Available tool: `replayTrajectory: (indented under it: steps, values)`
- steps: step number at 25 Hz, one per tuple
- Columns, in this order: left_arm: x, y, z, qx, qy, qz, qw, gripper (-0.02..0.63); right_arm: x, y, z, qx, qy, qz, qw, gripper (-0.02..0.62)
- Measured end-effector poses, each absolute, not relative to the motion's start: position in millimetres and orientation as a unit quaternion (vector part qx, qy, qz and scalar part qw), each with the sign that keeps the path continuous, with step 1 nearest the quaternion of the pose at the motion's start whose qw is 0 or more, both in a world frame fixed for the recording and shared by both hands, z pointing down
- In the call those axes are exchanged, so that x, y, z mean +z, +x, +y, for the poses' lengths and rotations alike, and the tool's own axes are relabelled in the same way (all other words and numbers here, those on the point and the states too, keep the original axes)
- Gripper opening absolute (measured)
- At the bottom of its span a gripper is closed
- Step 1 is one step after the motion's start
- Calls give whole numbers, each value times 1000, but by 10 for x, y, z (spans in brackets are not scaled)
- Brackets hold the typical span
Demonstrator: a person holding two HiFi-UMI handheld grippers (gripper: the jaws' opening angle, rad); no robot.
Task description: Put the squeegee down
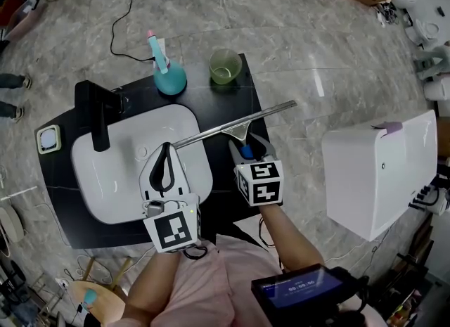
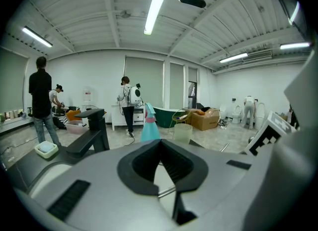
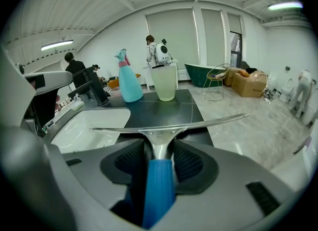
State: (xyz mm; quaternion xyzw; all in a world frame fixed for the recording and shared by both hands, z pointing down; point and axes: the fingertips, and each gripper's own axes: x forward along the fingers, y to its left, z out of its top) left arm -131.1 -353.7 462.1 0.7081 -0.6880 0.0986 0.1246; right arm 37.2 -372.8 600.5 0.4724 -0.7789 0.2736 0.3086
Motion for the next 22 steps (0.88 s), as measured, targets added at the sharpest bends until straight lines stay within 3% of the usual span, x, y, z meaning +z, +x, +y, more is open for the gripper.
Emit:
replayTrajectory:
  steps: [7, 13, 18, 22]
  values:
    - [4330, -1259, -3445, 84, 711, -691, 102, 9, 5716, 425, -3675, 260, 481, -787, 284, 202]
    - [3806, -1077, -3308, 58, 733, -675, 58, 9, 4975, 425, -3609, 221, 492, -816, 207, 193]
    - [3215, -831, -3113, 23, 752, -659, 21, 9, 4134, 455, -3426, 161, 496, -842, 134, 139]
    - [2773, -648, -2935, 3, 761, -649, -16, 9, 3552, 540, -3226, 104, 510, -848, 101, 54]
